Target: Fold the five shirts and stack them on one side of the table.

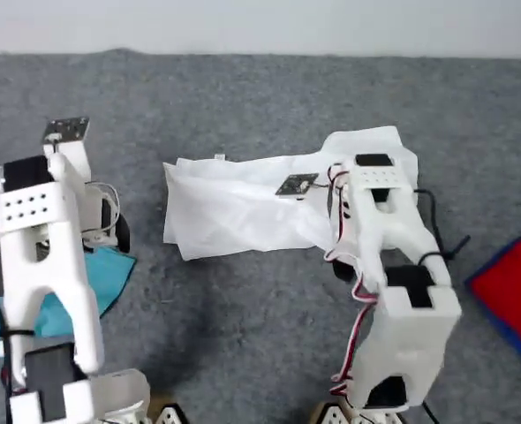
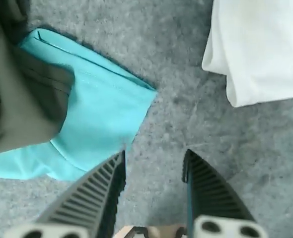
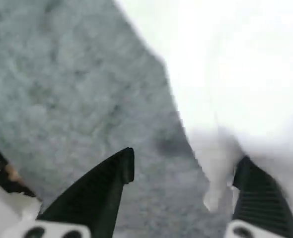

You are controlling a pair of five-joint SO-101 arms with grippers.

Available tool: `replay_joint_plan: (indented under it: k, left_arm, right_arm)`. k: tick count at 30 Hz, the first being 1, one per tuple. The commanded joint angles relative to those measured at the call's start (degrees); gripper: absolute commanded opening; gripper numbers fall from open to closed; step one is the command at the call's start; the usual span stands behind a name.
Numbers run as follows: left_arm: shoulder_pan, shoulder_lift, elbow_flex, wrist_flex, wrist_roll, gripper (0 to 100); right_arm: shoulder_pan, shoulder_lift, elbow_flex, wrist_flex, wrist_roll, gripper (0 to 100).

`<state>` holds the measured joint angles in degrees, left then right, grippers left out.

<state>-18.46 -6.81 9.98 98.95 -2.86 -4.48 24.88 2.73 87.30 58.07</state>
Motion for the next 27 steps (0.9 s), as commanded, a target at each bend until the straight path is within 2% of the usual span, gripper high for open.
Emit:
replay_joint_plan:
  k: [1,6,8,12,19,27]
  left_arm:
    - [-0.35,-4.66,1.8,1.67,-1.23,18]
    - [-0.35,-4.84,2.15,1.67,-1.23,18]
    - [-0.26,-4.84,2.15,1.67,-1.23,18]
    - [0.18,-4.75,2.15,1.58,-1.23,18]
    - [5.19,-4.75,4.44,1.58,-1.05,18]
    - [7.3,-4.75,5.14,1.49,-0.97,18]
  right_arm:
    - [1.01,4.09,-8.0,0.57,-0.62,26.8]
    - [3.82,7.16,-13.27,0.66,-0.62,0.0]
    - [5.23,7.08,-13.54,0.75,-0.53,3.5]
    - [7.52,7.16,-13.54,2.59,-0.44,0.9]
    - [7.78,6.73,-13.54,7.78,-0.35,1.0]
    - [7.69,-5.23,-13.54,10.07,-0.35,1.0]
